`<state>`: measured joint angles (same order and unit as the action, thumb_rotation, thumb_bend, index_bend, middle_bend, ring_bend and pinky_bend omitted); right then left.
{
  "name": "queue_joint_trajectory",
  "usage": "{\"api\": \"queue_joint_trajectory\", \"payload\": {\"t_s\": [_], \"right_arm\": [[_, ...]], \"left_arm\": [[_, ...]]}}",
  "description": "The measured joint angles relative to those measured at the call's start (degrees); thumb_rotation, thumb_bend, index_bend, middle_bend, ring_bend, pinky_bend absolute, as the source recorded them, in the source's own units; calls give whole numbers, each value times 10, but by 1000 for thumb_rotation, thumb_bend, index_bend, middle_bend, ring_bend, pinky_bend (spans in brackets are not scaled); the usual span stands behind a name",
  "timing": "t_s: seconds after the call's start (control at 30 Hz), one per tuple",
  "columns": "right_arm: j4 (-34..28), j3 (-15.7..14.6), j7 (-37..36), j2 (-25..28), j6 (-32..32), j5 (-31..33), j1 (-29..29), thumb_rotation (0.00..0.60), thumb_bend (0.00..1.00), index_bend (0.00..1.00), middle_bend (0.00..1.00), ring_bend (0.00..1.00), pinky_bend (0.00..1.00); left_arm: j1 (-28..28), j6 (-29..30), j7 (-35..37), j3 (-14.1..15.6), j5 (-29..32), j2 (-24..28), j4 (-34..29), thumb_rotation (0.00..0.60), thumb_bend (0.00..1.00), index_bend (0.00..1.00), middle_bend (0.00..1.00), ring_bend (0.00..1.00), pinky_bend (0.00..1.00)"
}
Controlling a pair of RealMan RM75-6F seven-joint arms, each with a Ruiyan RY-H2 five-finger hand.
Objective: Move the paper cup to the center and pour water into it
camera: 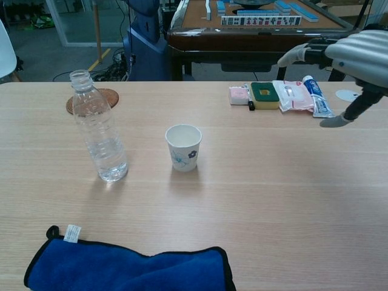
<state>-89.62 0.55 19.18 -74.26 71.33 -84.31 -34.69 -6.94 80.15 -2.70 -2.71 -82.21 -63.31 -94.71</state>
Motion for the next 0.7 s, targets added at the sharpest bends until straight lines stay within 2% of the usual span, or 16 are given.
{"api": "queue_joint_trajectory", "payload": {"t_s": [0.1, 0.27, 0.47, 0.57, 0.7], "right_arm": [[-17, -16, 6, 28, 38, -5, 39, 600, 50, 222, 154, 69, 274], [-24, -34, -2, 46, 92, -25, 88, 600, 50, 232, 172, 82, 274], [-14, -53, -35, 58, 154, -45, 152, 600, 50, 232, 173, 83, 274], [-4, -59, -53, 60, 182, -54, 181, 600, 50, 232, 173, 83, 274], [9, -64, -78, 61, 211, -65, 210, 600, 50, 232, 173, 83, 274]], "left_arm": [[-4, -7, 4, 0, -1, -3, -2, 600, 63, 409, 524, 418, 632], [-19, -29, 2, -4, 5, -4, -11, 600, 63, 386, 524, 413, 632], [-44, -53, -2, -23, 25, -7, -22, 600, 63, 298, 486, 386, 588], [-55, -67, 2, -32, 36, -13, -26, 600, 63, 235, 429, 344, 535], [-68, -83, 6, -40, 51, -20, -29, 600, 63, 106, 285, 248, 444]]}}
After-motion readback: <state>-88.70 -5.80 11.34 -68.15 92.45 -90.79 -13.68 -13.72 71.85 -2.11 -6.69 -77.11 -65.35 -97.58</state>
